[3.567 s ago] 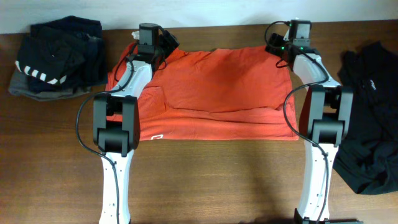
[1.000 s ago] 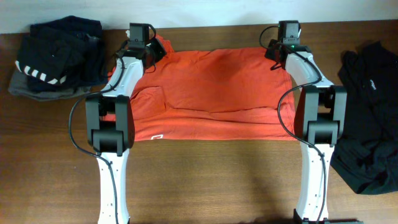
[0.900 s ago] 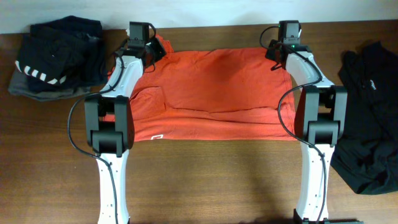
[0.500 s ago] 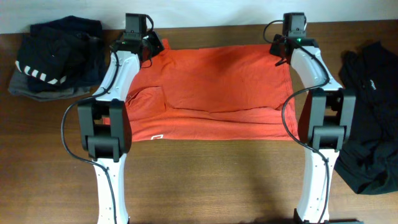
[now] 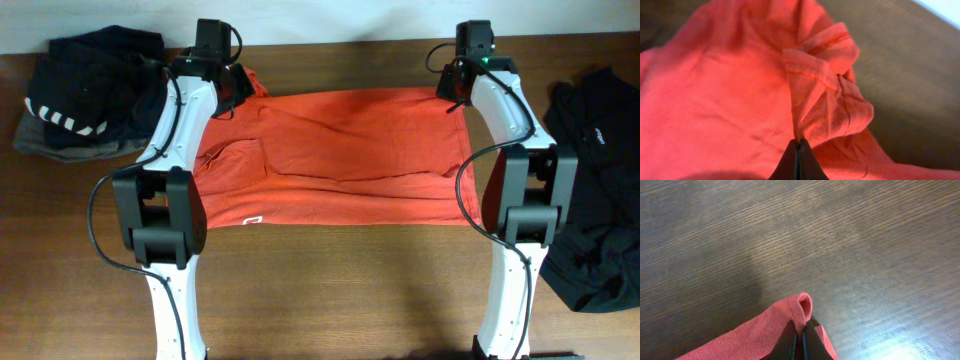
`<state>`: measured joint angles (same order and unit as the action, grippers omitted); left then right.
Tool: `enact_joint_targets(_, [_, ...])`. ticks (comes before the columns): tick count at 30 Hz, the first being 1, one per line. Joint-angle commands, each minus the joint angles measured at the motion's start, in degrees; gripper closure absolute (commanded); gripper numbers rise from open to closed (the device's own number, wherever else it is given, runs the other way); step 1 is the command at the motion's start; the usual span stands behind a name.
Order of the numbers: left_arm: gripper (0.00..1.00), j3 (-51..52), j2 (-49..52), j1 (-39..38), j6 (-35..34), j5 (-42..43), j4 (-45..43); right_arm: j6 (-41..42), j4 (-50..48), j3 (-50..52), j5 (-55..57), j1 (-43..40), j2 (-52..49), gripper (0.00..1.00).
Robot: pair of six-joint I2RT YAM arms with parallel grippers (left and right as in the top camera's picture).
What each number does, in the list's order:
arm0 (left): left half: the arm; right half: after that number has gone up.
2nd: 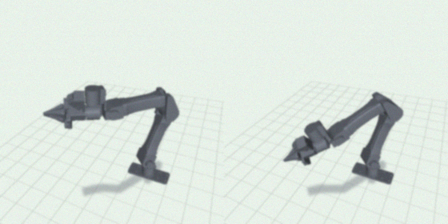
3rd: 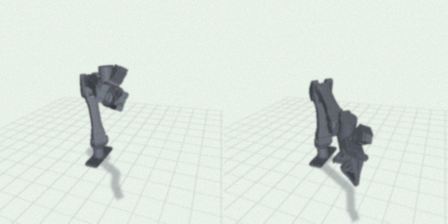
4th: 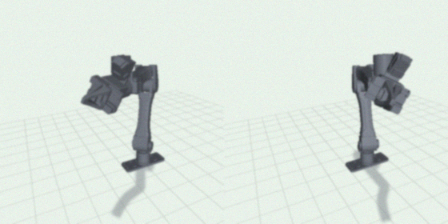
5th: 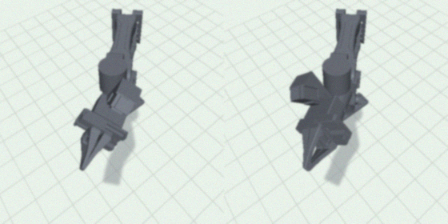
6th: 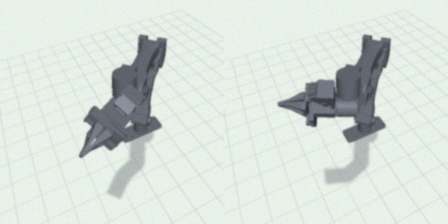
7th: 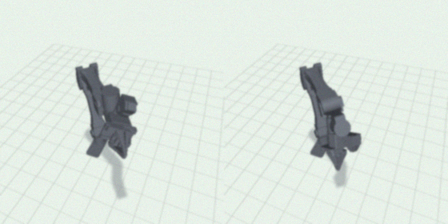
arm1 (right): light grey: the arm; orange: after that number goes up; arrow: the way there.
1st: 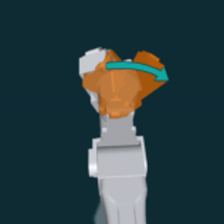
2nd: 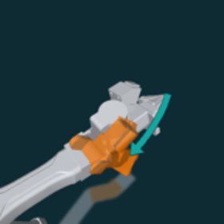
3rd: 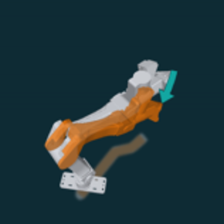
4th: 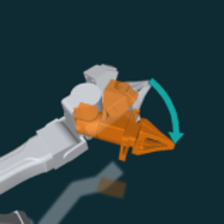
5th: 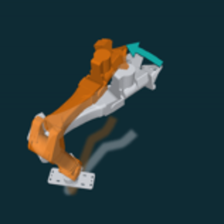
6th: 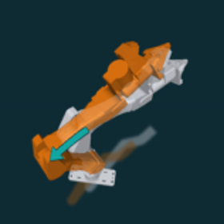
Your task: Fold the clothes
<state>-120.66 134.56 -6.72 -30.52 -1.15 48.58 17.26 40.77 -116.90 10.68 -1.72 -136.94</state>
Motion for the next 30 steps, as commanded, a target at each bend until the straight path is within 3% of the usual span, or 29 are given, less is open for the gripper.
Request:
enact_joint_targets(1, [0.99,-1.2,-3.5,0.5,2.0,-3.5,2.8,-0.5,1.5,-0.4,2.1,-0.3,4.7,0.96])
enact_joint_targets(14, [0.99,-1.2,-5.2,0.5,1.9,-11.1,16.8,-2.0,9.0,-0.4,2.3,-0.7,5.9,0.96])
enact_joint_targets(30, [0.99,-1.2,-8.6,0.5,2.0,-11.8,31.1,-2.0,19.3,-0.4,6.8,-0.7,9.9,0.96])
